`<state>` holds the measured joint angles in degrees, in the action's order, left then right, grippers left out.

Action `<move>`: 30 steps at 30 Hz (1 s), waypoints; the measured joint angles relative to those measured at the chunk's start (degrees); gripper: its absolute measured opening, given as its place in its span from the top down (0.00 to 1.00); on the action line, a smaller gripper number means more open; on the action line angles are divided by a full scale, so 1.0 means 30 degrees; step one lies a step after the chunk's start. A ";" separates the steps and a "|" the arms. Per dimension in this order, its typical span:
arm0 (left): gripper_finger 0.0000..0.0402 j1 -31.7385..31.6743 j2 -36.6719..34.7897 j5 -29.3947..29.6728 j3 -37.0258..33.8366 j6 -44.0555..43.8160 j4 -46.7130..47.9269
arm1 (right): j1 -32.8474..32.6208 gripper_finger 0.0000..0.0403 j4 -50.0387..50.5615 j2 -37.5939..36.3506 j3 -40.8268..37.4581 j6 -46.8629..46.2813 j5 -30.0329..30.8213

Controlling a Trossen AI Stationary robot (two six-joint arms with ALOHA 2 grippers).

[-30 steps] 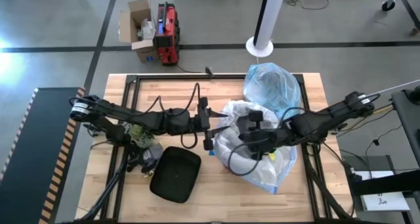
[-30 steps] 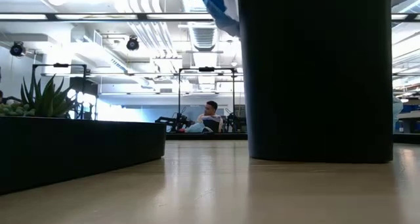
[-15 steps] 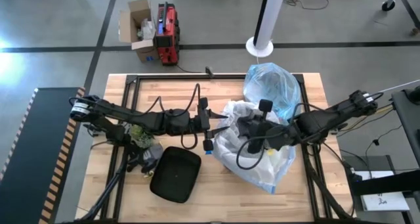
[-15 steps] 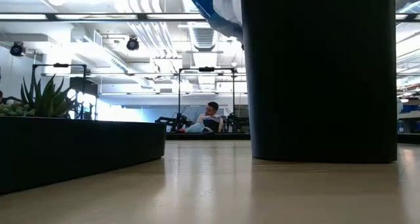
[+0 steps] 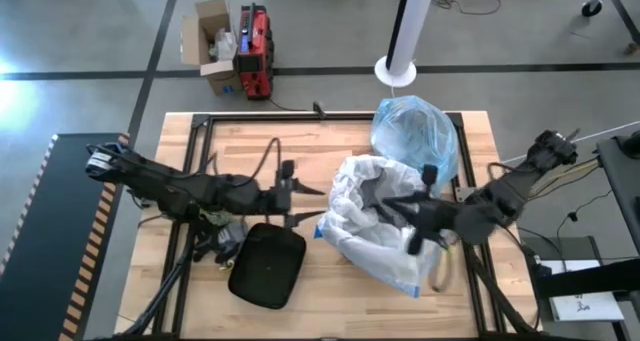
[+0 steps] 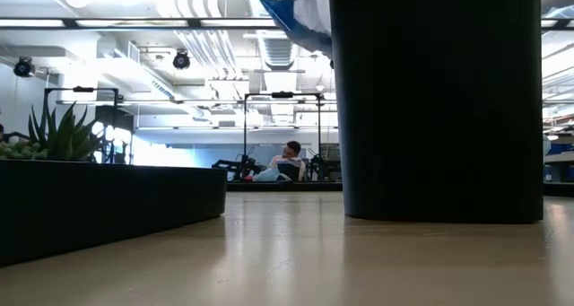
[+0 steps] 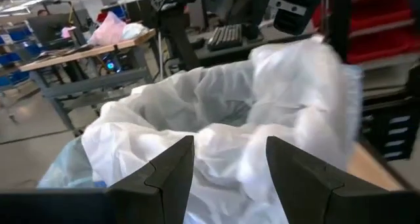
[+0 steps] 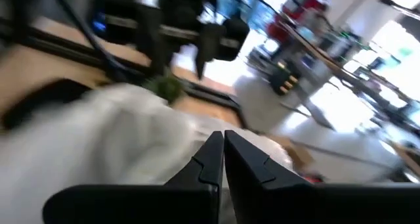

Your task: Place trash/remove bag and relplace

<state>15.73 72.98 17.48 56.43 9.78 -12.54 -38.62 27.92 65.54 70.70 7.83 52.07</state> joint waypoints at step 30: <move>0.62 0.2199 0.1178 0.1491 -0.6952 -0.1346 -1.1511 | -0.6000 0.99 -0.1075 0.1089 -0.1680 -0.4803 0.1159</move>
<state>22.33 76.51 21.96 35.57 5.74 -47.07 -56.62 24.70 68.80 65.66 -6.58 55.55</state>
